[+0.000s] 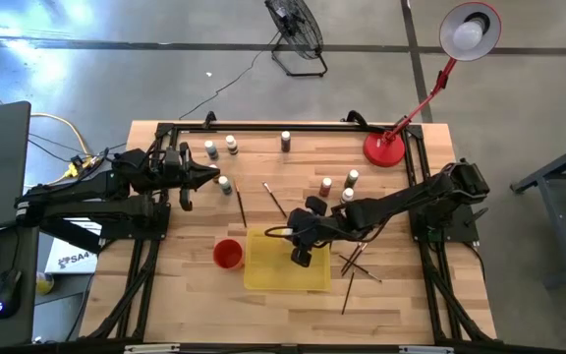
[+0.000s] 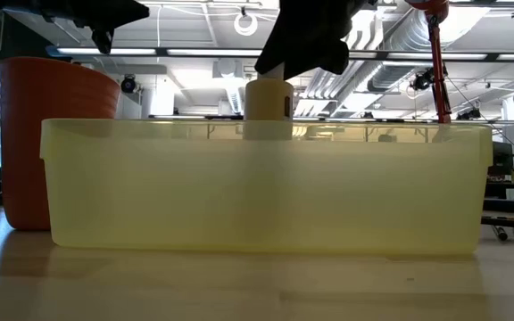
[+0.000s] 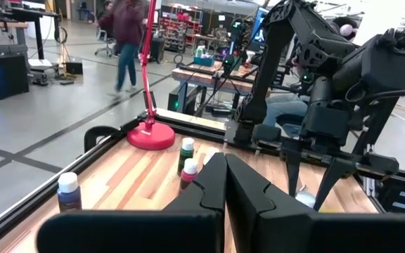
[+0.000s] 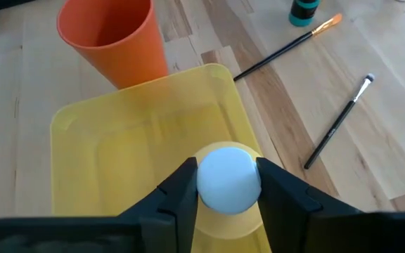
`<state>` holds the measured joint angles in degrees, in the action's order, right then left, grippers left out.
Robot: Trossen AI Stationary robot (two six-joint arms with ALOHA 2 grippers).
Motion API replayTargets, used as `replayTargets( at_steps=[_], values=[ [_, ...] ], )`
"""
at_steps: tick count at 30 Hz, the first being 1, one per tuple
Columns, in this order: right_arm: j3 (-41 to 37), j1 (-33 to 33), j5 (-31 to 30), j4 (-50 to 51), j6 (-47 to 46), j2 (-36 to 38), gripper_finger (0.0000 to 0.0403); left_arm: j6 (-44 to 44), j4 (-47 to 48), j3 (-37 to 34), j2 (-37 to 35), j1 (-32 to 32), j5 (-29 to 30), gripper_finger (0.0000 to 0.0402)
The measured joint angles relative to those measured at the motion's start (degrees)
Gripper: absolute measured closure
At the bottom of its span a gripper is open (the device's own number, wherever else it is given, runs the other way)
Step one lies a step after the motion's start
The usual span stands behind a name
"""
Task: Pick & Place Paint Supplies
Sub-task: Put the yellow paint bottle into the yellow bin
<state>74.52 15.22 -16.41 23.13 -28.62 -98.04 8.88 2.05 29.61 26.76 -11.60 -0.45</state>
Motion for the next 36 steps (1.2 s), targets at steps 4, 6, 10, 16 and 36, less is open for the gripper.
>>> replayTargets(
  at_steps=[4,6,10,16,36],
  values=[
    [0.00,0.00,1.01,-0.14,0.04,0.08,0.0252,0.00,0.12,0.00,-0.02,-0.01,0.00,0.0402],
    [0.00,-0.11,1.64,-0.14,0.34,0.11,0.0246,0.00,0.21,0.00,-0.02,0.00,0.00,0.0402],
    [0.00,-0.13,1.62,-0.12,0.35,0.11,0.0241,0.00,0.28,0.00,-0.02,-0.02,0.01,0.0402],
    [0.00,-0.37,1.95,-0.06,0.90,0.11,0.0239,0.00,0.28,0.00,-0.02,-0.01,0.02,0.0402],
    [0.00,-0.37,6.08,0.18,3.78,0.11,0.0238,0.00,0.28,0.00,-0.02,-0.01,0.04,0.0402]
  ],
)
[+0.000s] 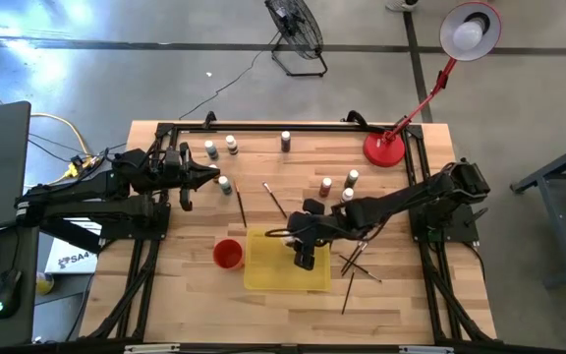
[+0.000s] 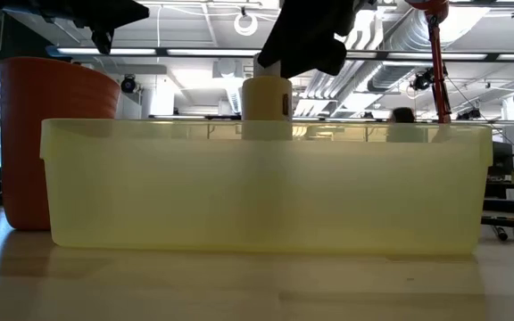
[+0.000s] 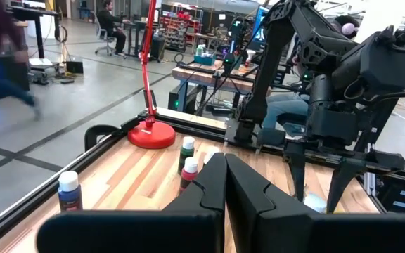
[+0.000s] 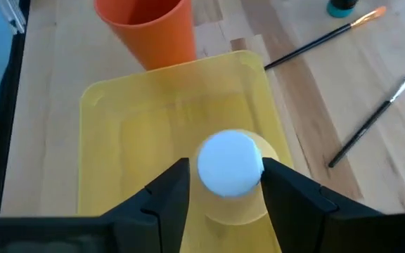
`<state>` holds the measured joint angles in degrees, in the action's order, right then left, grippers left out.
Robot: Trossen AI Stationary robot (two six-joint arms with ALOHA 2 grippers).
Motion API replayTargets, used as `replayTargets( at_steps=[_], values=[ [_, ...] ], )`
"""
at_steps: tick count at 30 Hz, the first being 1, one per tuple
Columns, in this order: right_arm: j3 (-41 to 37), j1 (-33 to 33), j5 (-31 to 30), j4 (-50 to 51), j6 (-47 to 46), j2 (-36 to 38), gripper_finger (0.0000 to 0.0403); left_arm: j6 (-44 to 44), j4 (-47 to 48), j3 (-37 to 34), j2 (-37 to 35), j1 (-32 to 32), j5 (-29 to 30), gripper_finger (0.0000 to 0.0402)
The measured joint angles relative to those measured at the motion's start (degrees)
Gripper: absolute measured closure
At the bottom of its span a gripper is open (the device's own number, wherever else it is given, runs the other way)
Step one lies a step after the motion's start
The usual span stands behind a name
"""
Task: Pick & Place Paint Supplies
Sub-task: Put the yellow paint bottle into the yellow bin, then put the red paint bottle into the yellow bin
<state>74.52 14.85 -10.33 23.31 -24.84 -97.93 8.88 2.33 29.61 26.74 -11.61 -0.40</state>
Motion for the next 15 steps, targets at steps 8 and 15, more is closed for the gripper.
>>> replayTargets(
  at_steps=[8,15],
  values=[
    [0.00,-0.35,-4.87,0.00,0.60,0.00,0.0199,0.00,0.00,0.00,0.00,0.02,0.00,0.0402],
    [0.00,-0.39,-3.45,0.40,1.13,0.50,0.0135,0.00,0.14,0.00,0.00,0.00,0.00,0.0402]
  ],
)
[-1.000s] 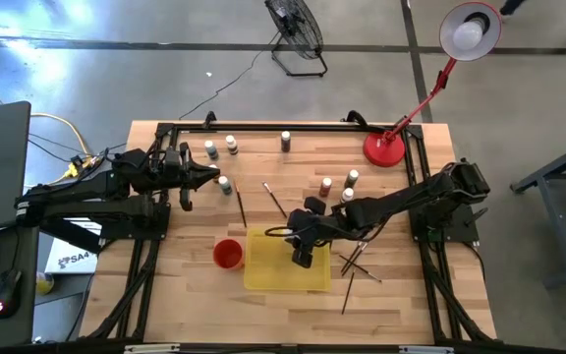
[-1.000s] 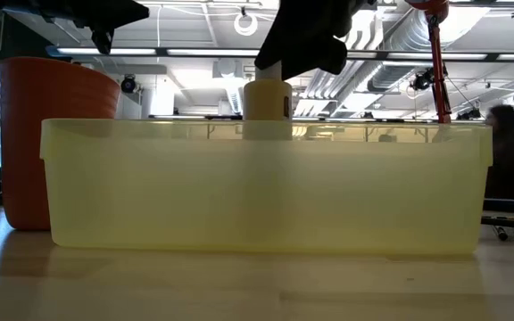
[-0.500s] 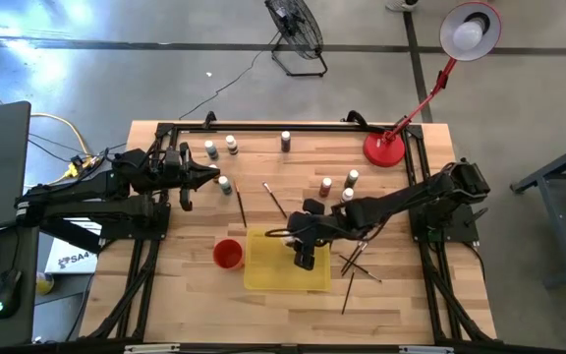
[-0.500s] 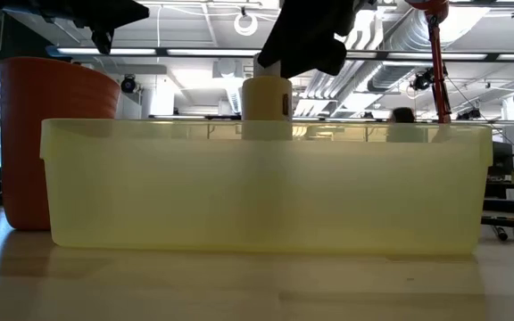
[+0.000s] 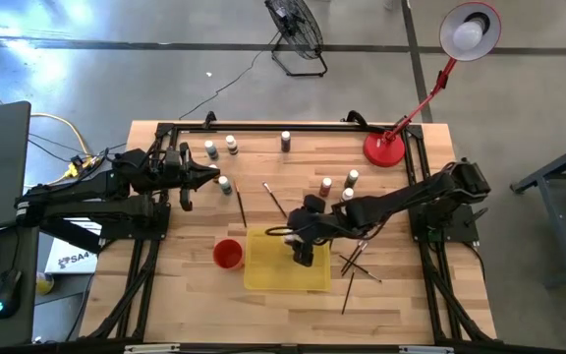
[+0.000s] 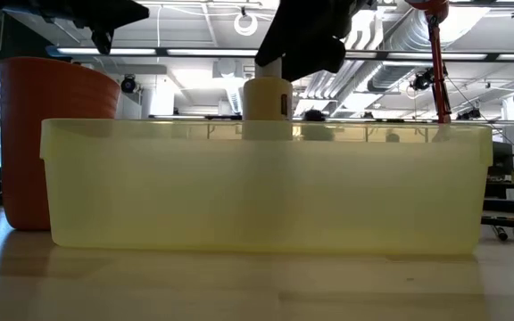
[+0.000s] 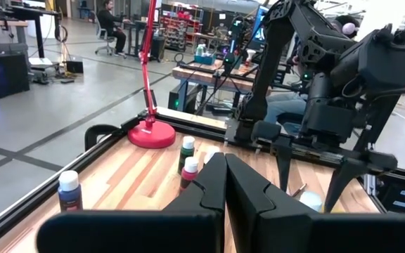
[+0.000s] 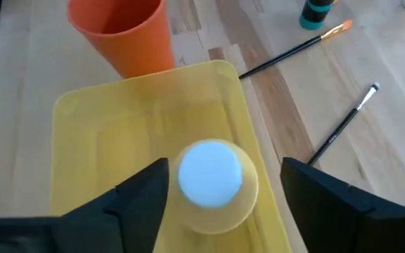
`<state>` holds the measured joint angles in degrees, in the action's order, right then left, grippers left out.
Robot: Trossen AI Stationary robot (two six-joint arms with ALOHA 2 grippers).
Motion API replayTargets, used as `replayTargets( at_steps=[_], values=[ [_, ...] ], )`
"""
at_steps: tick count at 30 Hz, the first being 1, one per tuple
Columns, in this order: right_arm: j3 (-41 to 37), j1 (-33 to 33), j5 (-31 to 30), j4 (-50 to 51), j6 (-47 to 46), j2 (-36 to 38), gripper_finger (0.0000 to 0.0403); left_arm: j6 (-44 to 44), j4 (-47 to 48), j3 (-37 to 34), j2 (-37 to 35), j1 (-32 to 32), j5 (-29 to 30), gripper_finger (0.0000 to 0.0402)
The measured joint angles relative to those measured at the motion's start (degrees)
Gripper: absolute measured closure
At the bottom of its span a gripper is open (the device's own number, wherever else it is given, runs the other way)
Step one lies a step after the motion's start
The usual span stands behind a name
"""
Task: Pick & Place Paint Supplies
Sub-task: Put the red paint bottle into the yellow bin
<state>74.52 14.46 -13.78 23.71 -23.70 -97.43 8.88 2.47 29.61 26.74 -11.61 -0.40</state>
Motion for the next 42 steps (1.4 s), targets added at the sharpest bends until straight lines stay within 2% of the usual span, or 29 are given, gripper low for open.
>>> replayTargets(
  at_steps=[17,24,30,35,39,42],
  values=[
    [0.00,-1.09,0.67,8.42,2.58,11.19,0.0127,0.00,0.76,0.00,0.02,0.02,0.13,0.0402],
    [0.00,-1.17,-1.74,15.46,0.69,16.02,0.0127,0.00,0.76,0.00,0.02,0.02,-0.07,0.0402],
    [0.00,-2.46,-1.71,22.15,-9.73,19.97,0.0127,0.00,0.74,0.00,0.02,0.02,-0.07,0.0402],
    [0.00,-4.65,-5.95,28.53,-24.38,22.20,0.0132,0.00,0.74,0.00,0.00,0.02,-0.04,0.0402],
    [0.00,-7.95,-3.76,34.48,-35.18,22.58,0.0141,0.00,0.74,0.00,0.00,0.00,-0.04,0.0402],
    [0.00,-9.98,-1.26,37.84,-37.23,22.45,0.0148,0.00,0.74,0.00,0.02,0.02,-0.04,0.0402]
  ],
)
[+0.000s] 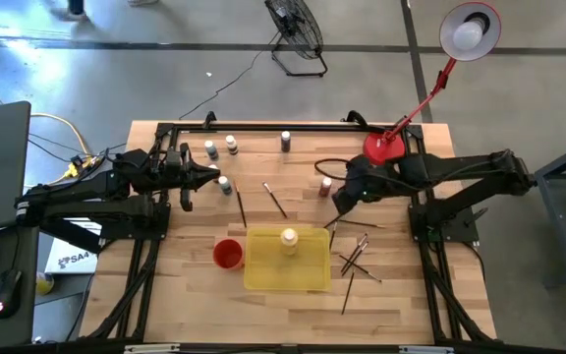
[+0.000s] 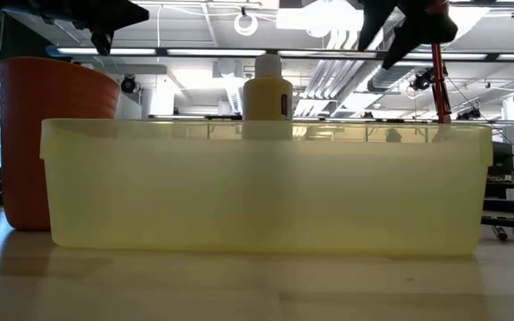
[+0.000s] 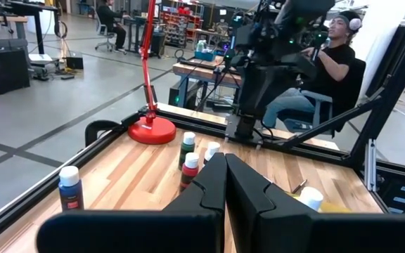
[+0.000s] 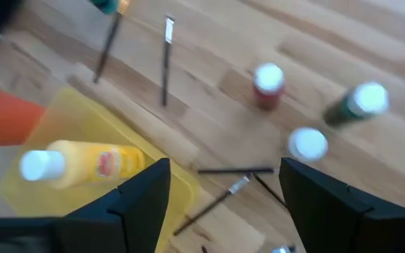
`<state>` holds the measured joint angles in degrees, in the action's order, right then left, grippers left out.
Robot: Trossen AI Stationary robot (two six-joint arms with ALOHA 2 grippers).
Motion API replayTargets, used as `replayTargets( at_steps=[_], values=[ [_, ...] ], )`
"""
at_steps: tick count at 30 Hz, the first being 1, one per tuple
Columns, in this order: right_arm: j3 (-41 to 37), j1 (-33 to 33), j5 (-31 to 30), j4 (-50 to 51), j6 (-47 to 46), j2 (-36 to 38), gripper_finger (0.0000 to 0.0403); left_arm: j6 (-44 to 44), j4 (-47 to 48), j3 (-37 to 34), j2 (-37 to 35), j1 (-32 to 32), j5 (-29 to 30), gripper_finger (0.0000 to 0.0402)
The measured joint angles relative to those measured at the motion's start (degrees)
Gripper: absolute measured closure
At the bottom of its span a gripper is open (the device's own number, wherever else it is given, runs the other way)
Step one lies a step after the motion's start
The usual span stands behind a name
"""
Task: Pick & Place Paint Supplies
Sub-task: Put the red paint bottle into the yellow bin
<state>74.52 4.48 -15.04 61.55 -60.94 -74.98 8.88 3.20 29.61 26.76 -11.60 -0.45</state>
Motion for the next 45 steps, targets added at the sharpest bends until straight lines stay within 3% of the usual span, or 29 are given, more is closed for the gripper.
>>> replayTargets(
  at_steps=[11,16,24,45],
  values=[
    [0.00,-3.29,1.51,2.22,-0.81,-0.41,0.0157,0.00,0.00,0.00,-0.01,-0.01,0.04,0.0402],
    [-2.24,-4.97,-1.03,2.58,0.88,-0.40,0.0157,0.00,0.00,0.00,0.00,0.00,0.04,0.0402],
    [-6.34,-9.36,2.08,-9.83,10.88,-0.62,0.0157,0.00,0.00,0.00,-0.02,-0.01,0.07,0.0402],
    [-6.43,-17.29,8.08,-15.15,23.76,-16.28,0.0157,0.00,0.00,0.00,-0.01,-0.01,1.01,0.0402]
  ],
)
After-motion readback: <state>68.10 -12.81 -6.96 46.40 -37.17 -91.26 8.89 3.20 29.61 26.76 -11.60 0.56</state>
